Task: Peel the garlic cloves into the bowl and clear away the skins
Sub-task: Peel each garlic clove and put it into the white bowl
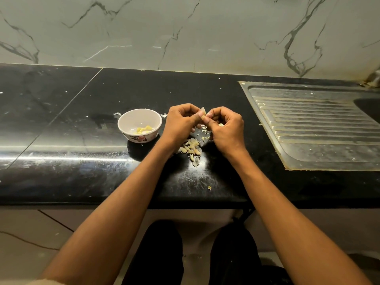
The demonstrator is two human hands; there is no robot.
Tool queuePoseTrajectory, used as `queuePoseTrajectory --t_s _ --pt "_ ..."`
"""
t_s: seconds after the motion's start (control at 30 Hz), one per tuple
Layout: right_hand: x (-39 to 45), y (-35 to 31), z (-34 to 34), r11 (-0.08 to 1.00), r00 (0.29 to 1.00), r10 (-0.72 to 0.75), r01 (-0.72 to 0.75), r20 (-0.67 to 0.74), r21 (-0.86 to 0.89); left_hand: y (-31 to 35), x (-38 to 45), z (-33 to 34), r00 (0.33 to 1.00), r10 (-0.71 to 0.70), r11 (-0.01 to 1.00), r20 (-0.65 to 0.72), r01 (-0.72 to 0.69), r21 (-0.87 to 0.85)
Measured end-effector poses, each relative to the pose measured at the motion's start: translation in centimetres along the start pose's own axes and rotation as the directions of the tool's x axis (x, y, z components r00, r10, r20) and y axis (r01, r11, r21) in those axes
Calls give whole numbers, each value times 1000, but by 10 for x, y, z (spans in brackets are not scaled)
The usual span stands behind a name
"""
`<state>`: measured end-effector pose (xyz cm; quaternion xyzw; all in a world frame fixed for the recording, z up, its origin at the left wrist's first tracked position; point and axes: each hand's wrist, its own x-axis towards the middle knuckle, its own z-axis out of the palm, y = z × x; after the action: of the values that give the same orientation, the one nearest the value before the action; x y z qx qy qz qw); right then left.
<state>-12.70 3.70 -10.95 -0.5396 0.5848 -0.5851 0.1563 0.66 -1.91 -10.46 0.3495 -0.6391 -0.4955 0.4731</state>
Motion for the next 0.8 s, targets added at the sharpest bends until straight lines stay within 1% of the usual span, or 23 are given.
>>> queuePoseTrajectory --t_s 0.13,0.2,0.33,0.43,0.67,0.8 --pt "-2 -3 -2 998 996 -64 65 -59 12 2 0 0 998 -53 997 -36 51 -53" --pt "-3 -3 -4 996 994 -87 87 -62 6 3 -1 -1 997 -67 995 -41 64 -73" --pt "-5 -1 -2 986 987 -142 135 -75 -99 2 -1 -1 997 -68 996 -44 66 -54" --pt "-6 -1 -2 980 983 -166 156 -77 -127 2 -1 0 996 -69 997 -63 67 -38" --pt "-7 -1 -3 975 983 -174 162 -67 -154 -1 -1 0 996 -54 998 -74 52 -29" --pt "-8 -1 -3 978 987 -148 136 -65 -156 -2 -1 1 996 -52 998 -73 49 -34"
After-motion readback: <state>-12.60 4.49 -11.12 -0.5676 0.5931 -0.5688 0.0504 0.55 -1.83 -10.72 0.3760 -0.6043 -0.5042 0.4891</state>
